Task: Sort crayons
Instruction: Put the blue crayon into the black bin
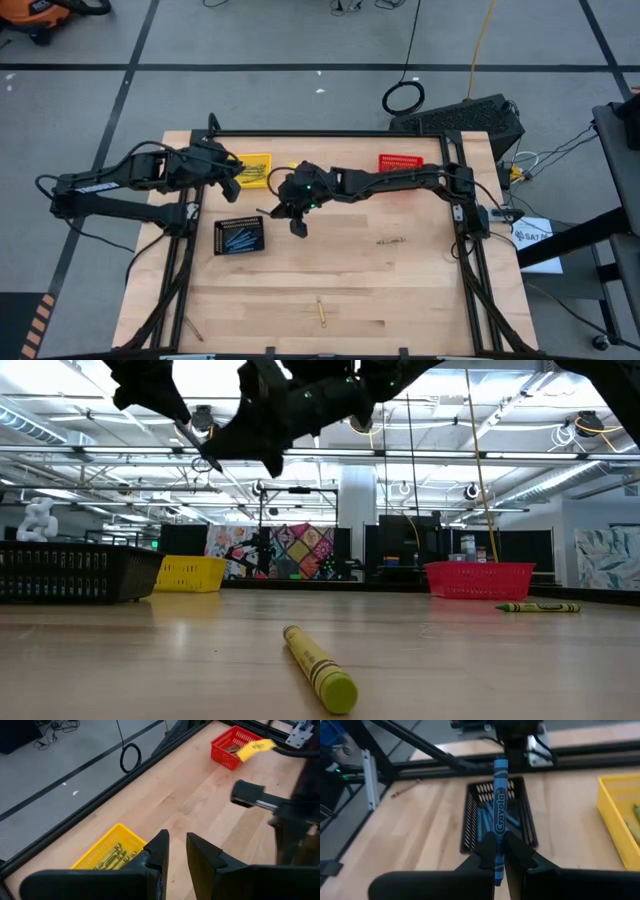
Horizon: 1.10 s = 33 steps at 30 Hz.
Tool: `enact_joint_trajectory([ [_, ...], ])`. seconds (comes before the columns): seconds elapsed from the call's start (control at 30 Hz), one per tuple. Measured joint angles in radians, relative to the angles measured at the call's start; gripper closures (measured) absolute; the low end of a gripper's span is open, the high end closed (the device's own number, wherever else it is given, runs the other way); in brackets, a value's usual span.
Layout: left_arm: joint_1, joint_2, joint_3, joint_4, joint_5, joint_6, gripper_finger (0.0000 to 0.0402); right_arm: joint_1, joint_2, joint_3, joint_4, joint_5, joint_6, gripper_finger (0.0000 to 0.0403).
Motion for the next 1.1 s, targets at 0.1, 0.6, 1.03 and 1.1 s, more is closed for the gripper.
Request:
enact_joint_trajectory([
  [0.1,0.0,0.0,0.0,0.0,0.0,-0.001,0.0337,0.015,0.028,0.002,0.068,-0.001,0.0,0.0403],
  [0.6,0.0,0.0,0.0,0.001,0.005,-0.002,0.0337,0.026,0.207,0.0,0.386,-0.057,0.102,0.0403],
  [1.03,0.0,0.0,0.0,0.008,0.006,0.004,0.0337,0.035,0.267,0.0,0.499,-0.159,0.063,0.0403],
  [1.1,0.0,0.0,0.0,0.009,0.007,0.003,0.0337,0.037,0.279,0.0,0.494,-0.166,0.062,0.0403],
])
